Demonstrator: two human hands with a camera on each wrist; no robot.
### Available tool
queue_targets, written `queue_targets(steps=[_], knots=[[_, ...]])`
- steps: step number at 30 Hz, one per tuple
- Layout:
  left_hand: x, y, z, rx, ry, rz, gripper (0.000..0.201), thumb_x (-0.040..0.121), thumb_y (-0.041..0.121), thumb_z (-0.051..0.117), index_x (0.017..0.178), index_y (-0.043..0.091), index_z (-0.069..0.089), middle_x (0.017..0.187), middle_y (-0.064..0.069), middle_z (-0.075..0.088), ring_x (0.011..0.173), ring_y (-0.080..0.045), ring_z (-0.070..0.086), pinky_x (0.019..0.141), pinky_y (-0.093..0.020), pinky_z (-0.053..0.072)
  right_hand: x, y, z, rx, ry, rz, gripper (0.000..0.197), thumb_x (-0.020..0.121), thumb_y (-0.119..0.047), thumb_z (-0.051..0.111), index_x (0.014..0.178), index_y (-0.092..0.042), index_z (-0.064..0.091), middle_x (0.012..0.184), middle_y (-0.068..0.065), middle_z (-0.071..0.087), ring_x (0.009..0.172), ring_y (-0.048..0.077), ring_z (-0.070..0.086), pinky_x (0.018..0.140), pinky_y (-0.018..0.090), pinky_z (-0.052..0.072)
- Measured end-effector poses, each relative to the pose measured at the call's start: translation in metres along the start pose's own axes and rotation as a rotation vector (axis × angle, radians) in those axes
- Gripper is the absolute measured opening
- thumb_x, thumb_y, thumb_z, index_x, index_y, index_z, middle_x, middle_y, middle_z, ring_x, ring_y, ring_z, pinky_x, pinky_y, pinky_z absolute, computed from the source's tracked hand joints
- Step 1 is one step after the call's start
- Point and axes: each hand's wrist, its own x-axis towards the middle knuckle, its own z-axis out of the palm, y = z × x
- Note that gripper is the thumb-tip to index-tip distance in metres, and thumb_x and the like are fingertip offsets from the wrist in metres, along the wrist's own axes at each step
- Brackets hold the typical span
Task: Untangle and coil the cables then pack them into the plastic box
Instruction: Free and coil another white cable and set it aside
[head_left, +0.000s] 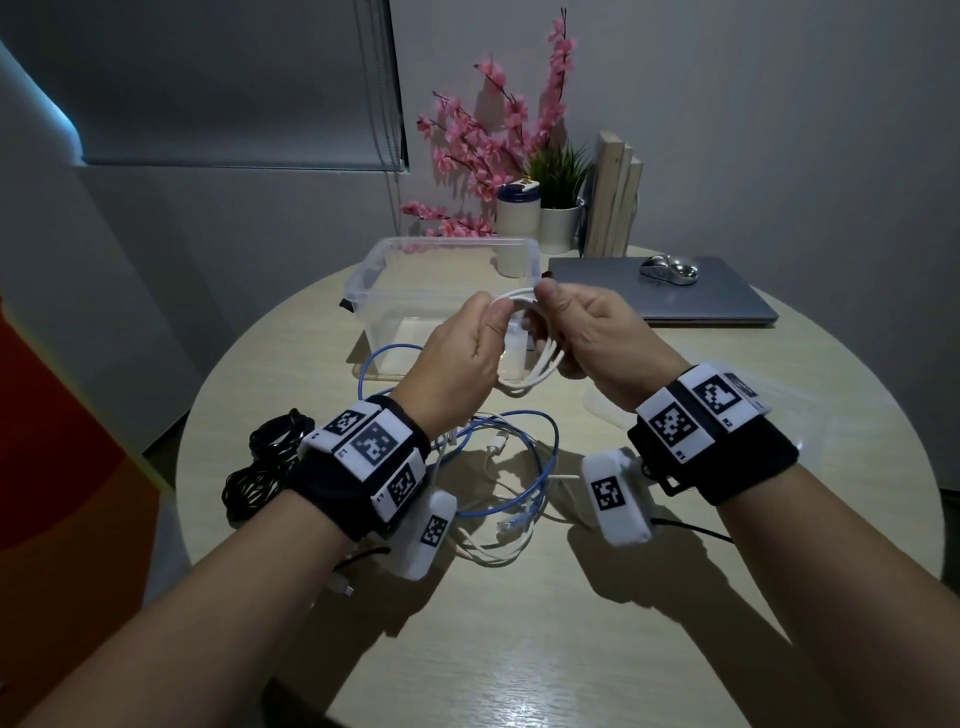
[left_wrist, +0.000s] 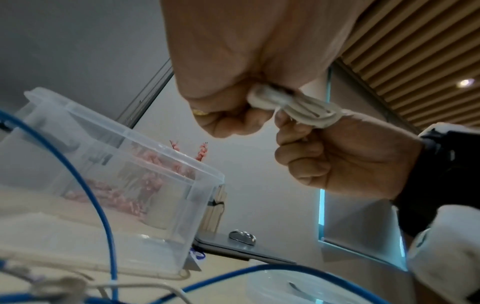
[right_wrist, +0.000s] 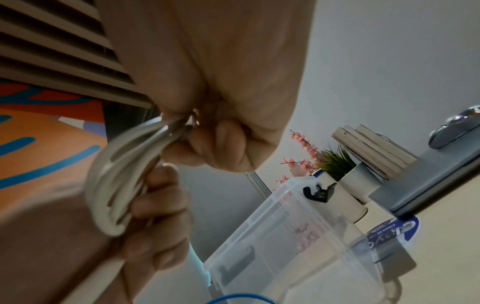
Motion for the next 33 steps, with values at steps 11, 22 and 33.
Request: queue_targets(steps=[11, 22, 33], knots=[[0.006, -0.004, -0.001, -0.084, 0.103, -0.047, 0.034, 0.103, 0.031, 0.032, 0.076, 0.017, 0.047, 0.066, 0.000, 0.048, 0.059, -0.014, 0.042, 0.058, -0.031, 0.036, 0.006, 0.004, 0.005, -0.569, -0.009, -0.083, 0.021, 0.101, -0.020, 0.040, 0.105, -0.011, 0.058, 0.067, -0.003, 0.050, 0.058, 0.013, 0.045, 0.058, 0.027, 0.036], [0.002, -0.008, -0.003, -0.089, 0.081, 0.027, 0.033, 0.104, 0.034, 0.031, 0.085, 0.009, 0.044, 0.069, -0.013, 0.054, 0.050, -0.007, 0.038, 0.050, -0.024, 0.034, 0.005, 0.004, 0.002, -0.437, 0.082, -0.109, 0.027, 0.101, -0.027, 0.039, 0.079, -0.015, 0.049, 0.060, 0.002, 0.050, 0.044, 0.014, 0.049, 0.042, 0.026, 0.042], [0.006, -0.015, -0.012, -0.088, 0.219, -0.046, 0.025, 0.100, 0.025, 0.045, 0.082, 0.013, 0.057, 0.063, 0.009, 0.060, 0.053, -0.011, 0.050, 0.051, -0.027, 0.043, 0.006, 0.001, 0.002, -0.388, 0.105, -0.128, 0.023, 0.100, -0.028, 0.043, 0.080, -0.020, 0.053, 0.058, 0.001, 0.050, 0.051, 0.014, 0.056, 0.046, 0.029, 0.045]])
